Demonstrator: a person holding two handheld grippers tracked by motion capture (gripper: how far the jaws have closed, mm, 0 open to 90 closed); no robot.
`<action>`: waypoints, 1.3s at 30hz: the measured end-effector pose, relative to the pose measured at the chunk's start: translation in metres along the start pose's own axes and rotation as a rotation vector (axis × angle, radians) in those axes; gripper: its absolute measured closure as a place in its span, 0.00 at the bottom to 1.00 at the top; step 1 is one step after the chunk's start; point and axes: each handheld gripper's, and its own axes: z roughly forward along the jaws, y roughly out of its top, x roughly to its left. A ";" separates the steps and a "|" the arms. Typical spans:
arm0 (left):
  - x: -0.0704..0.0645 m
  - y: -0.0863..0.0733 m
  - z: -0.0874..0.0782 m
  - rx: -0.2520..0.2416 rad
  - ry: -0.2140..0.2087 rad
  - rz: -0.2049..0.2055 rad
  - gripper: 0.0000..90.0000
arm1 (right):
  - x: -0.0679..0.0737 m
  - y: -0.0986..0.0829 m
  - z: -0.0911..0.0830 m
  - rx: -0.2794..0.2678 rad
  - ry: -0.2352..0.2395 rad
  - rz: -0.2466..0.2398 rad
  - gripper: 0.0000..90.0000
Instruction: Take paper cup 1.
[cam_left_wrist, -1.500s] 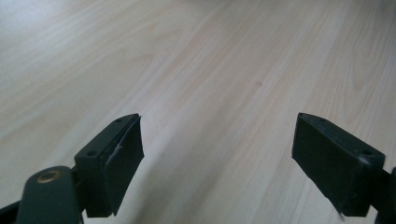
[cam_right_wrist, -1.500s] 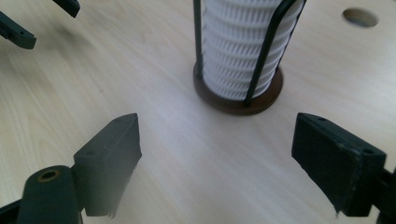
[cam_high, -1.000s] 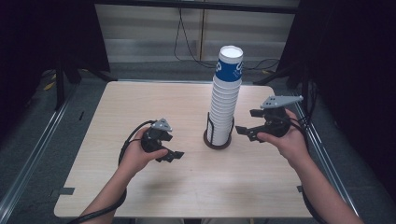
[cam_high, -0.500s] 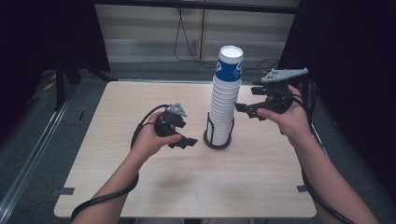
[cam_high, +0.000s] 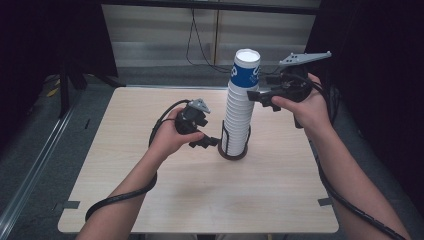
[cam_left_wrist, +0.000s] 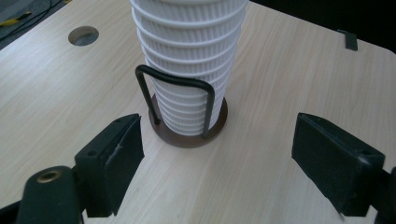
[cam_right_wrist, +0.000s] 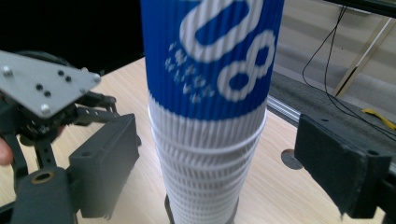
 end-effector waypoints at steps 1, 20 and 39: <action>0.001 0.002 0.001 -0.002 -0.003 0.001 0.18 | -0.001 0.002 0.001 -0.004 0.005 0.009 0.15; 0.005 0.033 0.001 -0.029 -0.001 0.030 0.18 | 0.005 0.025 0.030 0.011 -0.021 0.016 0.15; 0.004 0.079 -0.006 -0.190 0.029 0.043 0.17 | 0.007 0.024 0.029 0.016 -0.030 0.011 0.21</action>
